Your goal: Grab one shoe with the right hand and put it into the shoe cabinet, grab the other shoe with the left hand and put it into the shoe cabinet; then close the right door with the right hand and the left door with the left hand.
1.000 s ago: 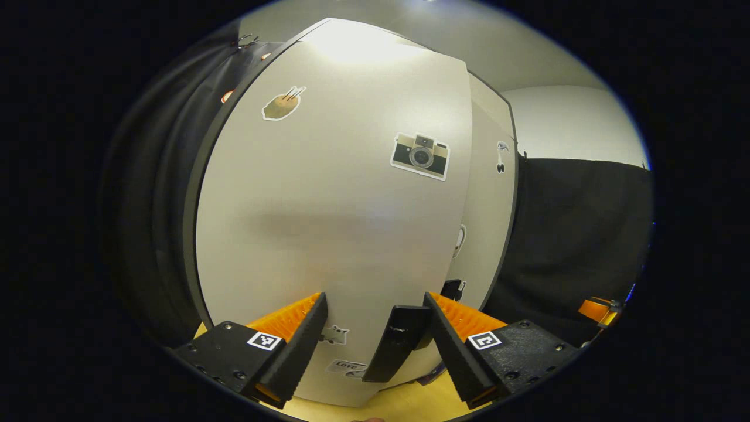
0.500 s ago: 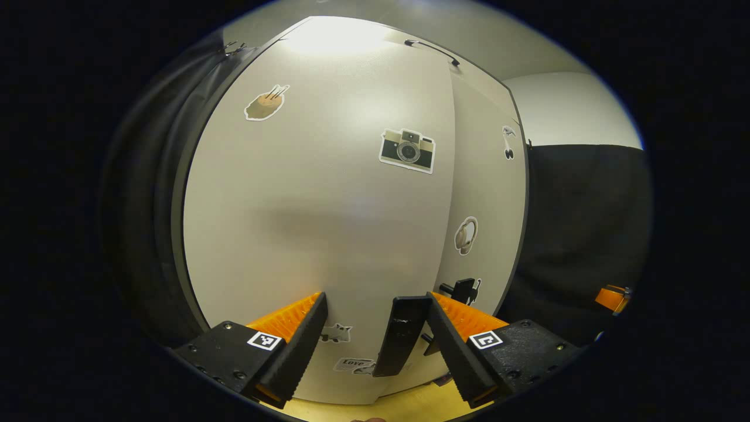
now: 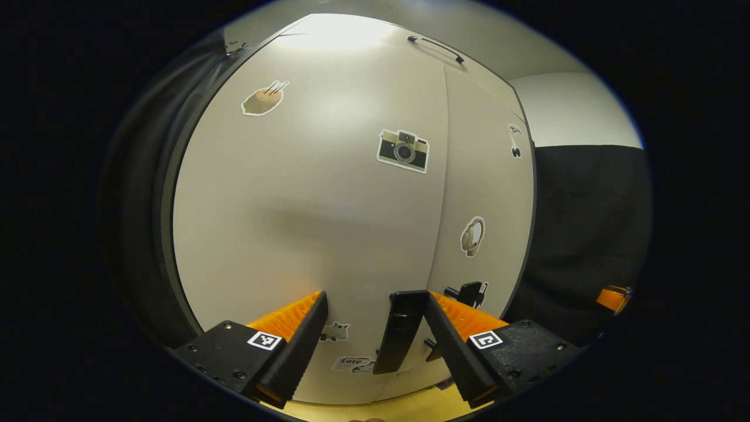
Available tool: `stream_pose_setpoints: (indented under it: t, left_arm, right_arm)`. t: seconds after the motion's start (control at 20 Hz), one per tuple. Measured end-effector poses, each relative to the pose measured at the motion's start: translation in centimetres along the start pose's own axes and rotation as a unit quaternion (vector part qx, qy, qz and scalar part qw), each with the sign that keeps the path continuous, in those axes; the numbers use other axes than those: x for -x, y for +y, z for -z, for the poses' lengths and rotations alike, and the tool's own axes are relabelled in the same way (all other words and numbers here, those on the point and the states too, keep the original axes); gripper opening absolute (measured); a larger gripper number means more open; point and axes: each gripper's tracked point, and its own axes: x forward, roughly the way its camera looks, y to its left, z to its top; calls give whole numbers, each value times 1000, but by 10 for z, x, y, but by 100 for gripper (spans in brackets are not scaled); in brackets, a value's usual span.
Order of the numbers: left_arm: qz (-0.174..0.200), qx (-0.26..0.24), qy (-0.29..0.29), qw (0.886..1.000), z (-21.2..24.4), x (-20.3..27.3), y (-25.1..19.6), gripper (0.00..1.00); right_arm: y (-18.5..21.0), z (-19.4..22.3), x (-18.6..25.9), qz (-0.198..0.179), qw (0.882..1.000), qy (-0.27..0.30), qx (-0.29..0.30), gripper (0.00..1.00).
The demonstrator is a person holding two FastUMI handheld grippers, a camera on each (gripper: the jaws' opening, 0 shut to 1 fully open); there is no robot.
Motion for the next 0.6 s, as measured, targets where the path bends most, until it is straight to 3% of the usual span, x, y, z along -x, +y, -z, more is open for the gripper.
stream_pose_setpoints:
  t: [0.2,0.6]
  left_arm:
    - [13,20,3,1000,4,-3,0,96]
    - [11,10,9,1000,6,-10,3,97]
  right_arm:
    - [2,1,-6,-3,1000,4,0,98]
    - [32,-9,-21,-32,999,9,13,98]
